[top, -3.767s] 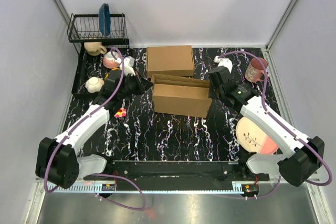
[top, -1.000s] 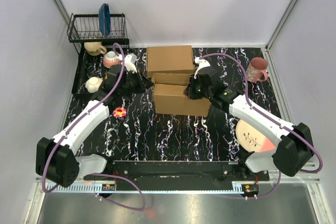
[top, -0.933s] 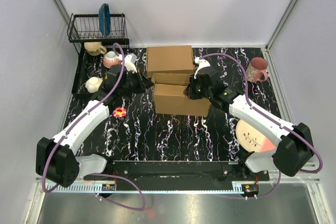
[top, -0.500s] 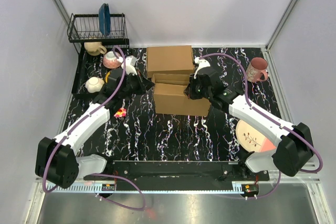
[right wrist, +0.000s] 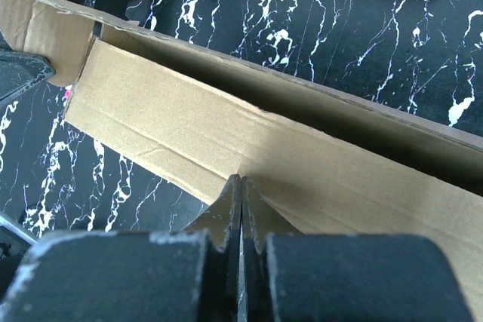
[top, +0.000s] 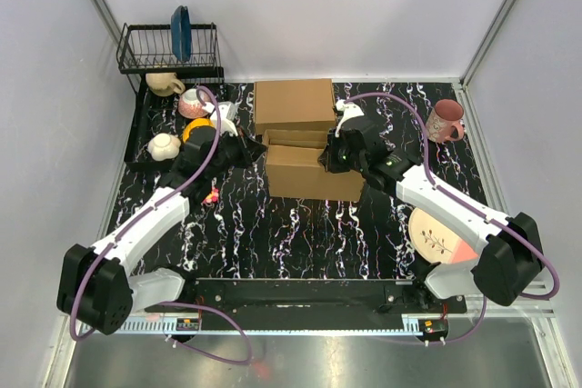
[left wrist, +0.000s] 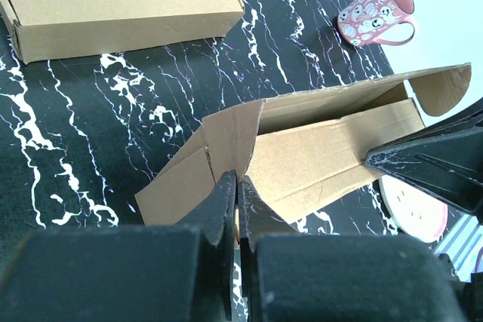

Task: Fold the paper box

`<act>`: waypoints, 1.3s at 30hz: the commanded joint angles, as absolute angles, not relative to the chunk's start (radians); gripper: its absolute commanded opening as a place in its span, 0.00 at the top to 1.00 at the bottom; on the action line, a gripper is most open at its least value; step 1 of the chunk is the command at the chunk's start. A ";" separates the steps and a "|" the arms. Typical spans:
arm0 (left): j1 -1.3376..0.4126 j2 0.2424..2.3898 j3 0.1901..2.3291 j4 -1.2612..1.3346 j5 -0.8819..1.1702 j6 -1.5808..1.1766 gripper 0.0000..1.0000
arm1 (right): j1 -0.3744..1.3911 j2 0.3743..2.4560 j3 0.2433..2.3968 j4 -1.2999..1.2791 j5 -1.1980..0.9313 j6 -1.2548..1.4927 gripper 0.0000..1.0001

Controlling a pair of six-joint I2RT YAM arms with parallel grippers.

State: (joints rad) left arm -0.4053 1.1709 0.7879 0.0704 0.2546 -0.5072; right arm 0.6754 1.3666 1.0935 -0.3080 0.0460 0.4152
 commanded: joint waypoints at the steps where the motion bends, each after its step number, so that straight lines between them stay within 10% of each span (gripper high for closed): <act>1: -0.420 1.144 0.752 0.067 0.232 -0.465 1.00 | 0.686 1.382 1.062 -0.393 0.090 0.390 1.00; 39: -0.497 1.108 0.724 0.063 0.150 -0.414 1.00 | 0.695 1.382 1.060 -0.400 0.109 0.380 1.00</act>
State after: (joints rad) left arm -0.4751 1.1324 0.7563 0.0826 0.1474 -0.4862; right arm 0.6865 1.3655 1.0935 -0.3119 0.0700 0.4076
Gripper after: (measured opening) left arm 0.005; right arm 0.009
